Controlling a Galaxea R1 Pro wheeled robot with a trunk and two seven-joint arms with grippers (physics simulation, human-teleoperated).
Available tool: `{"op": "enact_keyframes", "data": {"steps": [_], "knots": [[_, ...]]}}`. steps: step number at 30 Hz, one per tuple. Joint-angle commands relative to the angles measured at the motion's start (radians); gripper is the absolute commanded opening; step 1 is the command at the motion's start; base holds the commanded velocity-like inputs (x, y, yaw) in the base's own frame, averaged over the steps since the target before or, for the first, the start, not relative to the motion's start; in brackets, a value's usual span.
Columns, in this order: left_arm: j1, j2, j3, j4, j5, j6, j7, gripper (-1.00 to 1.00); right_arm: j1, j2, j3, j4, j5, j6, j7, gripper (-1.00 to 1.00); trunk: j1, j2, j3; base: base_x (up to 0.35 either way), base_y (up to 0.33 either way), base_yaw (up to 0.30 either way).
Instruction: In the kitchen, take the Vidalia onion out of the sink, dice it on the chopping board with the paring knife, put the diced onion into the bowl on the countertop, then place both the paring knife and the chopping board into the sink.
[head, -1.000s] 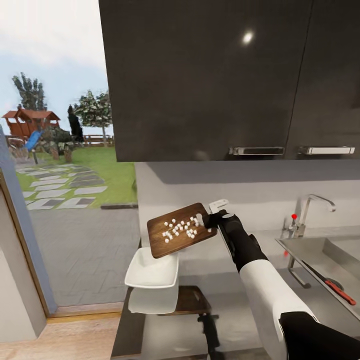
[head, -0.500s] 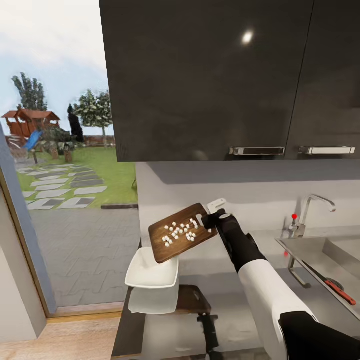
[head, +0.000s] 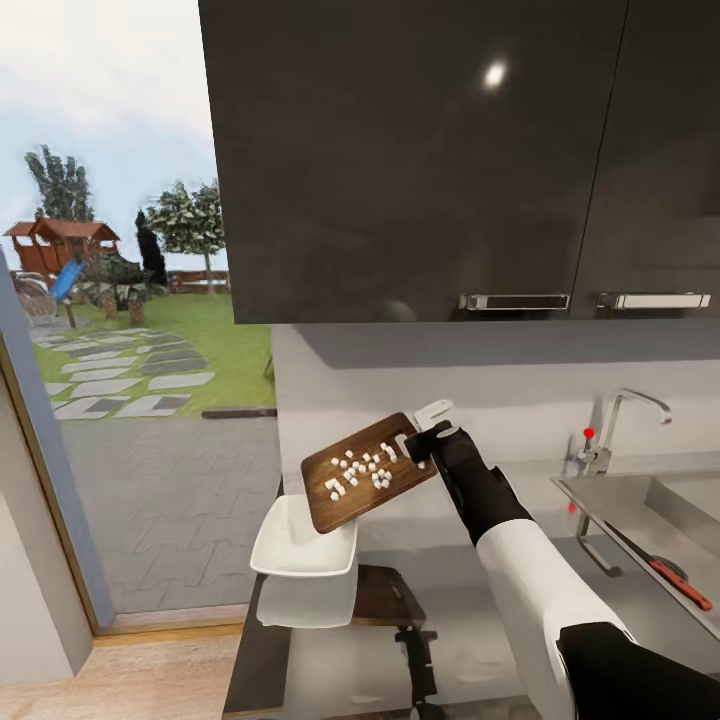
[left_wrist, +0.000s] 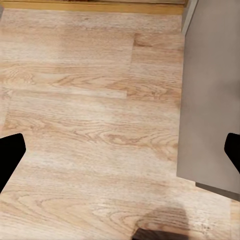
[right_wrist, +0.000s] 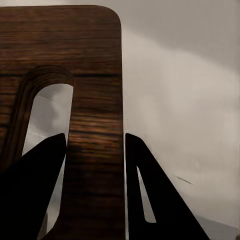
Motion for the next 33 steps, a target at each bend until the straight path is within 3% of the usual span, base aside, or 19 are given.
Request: {"op": "enact_keyframes", "data": {"steps": [1,11,19,29,33], "knots": [[-0.002,-0.001,-0.009,0.004,0.007,-0.006,0.001,1.0,-0.001,0.0,0.0,-0.002,0.011,0.009,0.008,-1.0,0.0,-0.001,-0.002,0.0,0.0,0.0],[-0.002,0.0,-0.009,0.004,0.007,-0.006,0.002,1.0,-0.001,0.0,0.01,-0.005,0.015,0.051,0.008,-1.0,0.0,-0.001,-0.002,0.0,0.0,0.0],[-0.002,0.001,-0.009,0.004,0.007,-0.006,0.002,1.0,-0.001,0.0,0.052,-0.016,0.015,0.089,0.008,-1.0,0.0,-0.001,-0.002,0.0,0.0,0.0],[-0.002,-0.001,-0.009,0.004,0.007,-0.005,0.002,1.0,-0.001,0.0,0.075,-0.022,0.016,0.105,0.007,-1.0,0.0,-0.001,-0.002,0.0,0.0,0.0],[-0.002,0.0,-0.009,0.004,0.007,-0.005,0.002,1.0,-0.001,0.0,0.099,-0.041,0.016,0.134,0.006,-1.0,-0.015,0.027,0.011,0.0,0.0,0.0]]}}
